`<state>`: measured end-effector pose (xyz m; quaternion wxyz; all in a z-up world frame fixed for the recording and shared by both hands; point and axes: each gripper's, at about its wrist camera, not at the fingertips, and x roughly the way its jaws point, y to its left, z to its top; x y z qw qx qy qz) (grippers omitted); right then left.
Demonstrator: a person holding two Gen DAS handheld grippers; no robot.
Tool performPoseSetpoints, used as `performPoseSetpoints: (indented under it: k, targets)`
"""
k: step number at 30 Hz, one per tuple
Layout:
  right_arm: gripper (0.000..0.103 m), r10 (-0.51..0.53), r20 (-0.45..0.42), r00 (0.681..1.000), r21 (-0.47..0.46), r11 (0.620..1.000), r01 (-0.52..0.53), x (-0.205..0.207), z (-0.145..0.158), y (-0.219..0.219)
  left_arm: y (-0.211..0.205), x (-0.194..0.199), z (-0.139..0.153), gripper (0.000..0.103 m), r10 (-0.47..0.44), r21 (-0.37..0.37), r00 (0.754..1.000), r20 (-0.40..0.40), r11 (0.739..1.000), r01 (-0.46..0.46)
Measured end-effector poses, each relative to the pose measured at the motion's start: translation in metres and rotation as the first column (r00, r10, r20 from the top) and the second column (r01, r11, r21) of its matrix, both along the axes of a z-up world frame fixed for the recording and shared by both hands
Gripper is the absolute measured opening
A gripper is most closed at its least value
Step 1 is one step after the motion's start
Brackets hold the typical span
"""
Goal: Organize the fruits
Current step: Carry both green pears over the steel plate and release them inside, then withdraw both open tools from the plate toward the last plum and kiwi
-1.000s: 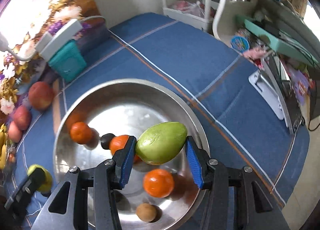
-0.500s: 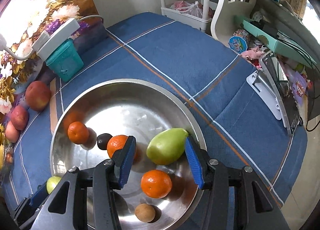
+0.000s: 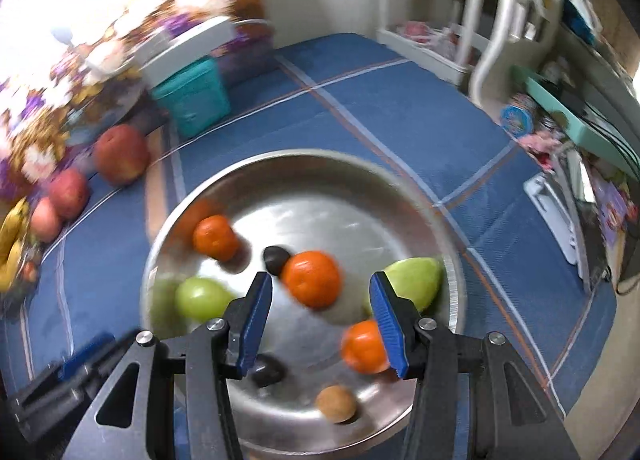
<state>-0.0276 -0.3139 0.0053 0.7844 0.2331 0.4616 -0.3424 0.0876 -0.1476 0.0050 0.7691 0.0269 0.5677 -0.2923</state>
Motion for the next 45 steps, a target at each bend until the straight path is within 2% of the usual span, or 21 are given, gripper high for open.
performPoseSetpoints:
  k: [5,10,17,19,21,22,23,24,26,29,32,39,45]
  targets:
    - [0.052,0.100,-0.001,0.995,-0.003,0.995,-0.100,0.017,0.003,0.030,0.058,0.022,0.003,0.064,0.161,0.023,0.987,0.006,0.987,-0.161]
    - [0.052,0.212,0.020,0.977,0.030,0.977,-0.213,0.035,0.005,0.063,0.115,0.036,0.003,0.066,0.309,0.052,0.951,0.017,0.950,-0.309]
    - [0.052,0.345,0.036,0.938,0.085,0.934,-0.347,0.058,0.000,0.108,0.156,0.038,-0.005,0.069,0.415,0.108,0.909,0.027,0.903,-0.416]
    - [0.052,0.373,0.040,0.927,0.097,0.922,-0.375,0.063,-0.001,0.118,0.164,0.036,-0.009,0.077,0.433,0.131,0.901,0.033,0.892,-0.433]
    - [0.052,0.403,0.040,0.914,0.106,0.908,-0.405,0.067,-0.004,0.127,0.167,0.037,-0.012,0.101,0.451,0.156,0.891,0.045,0.878,-0.452]
    - [0.053,0.417,0.035,0.908,0.108,0.902,-0.418,0.068,-0.006,0.131,0.169,0.036,-0.014,0.103,0.463,0.168,0.885,0.054,0.869,-0.465]
    - [0.062,0.428,0.030,0.903,0.108,0.897,-0.429,0.069,-0.008,0.135,0.171,0.036,-0.014,0.103,0.472,0.175,0.880,0.062,0.863,-0.475]
    - [0.077,0.435,0.025,0.900,0.108,0.894,-0.435,0.071,-0.010,0.138,0.172,0.037,-0.017,0.103,0.476,0.184,0.877,0.065,0.858,-0.479]
    - [0.086,0.451,0.007,0.893,0.109,0.887,-0.449,0.070,-0.015,0.143,0.174,0.038,-0.020,0.103,0.482,0.202,0.873,0.069,0.851,-0.485]
    - [0.086,0.479,-0.015,0.878,0.107,0.874,-0.475,0.073,-0.021,0.150,0.177,0.038,-0.024,0.103,0.489,0.217,0.869,0.072,0.843,-0.492]
    - [0.097,0.507,-0.017,0.862,0.101,0.859,-0.503,0.076,-0.024,0.157,0.178,0.040,-0.027,0.103,0.494,0.228,0.867,0.065,0.838,-0.495]
    - [0.097,0.548,-0.013,0.836,0.084,0.834,-0.545,0.082,-0.026,0.170,0.177,0.046,-0.036,0.103,0.494,0.249,0.868,0.052,0.835,-0.491]
    - [0.097,0.573,-0.081,0.816,0.097,0.819,-0.566,0.087,-0.044,0.176,0.173,0.049,-0.048,0.103,0.485,0.274,0.874,0.034,0.836,-0.475]
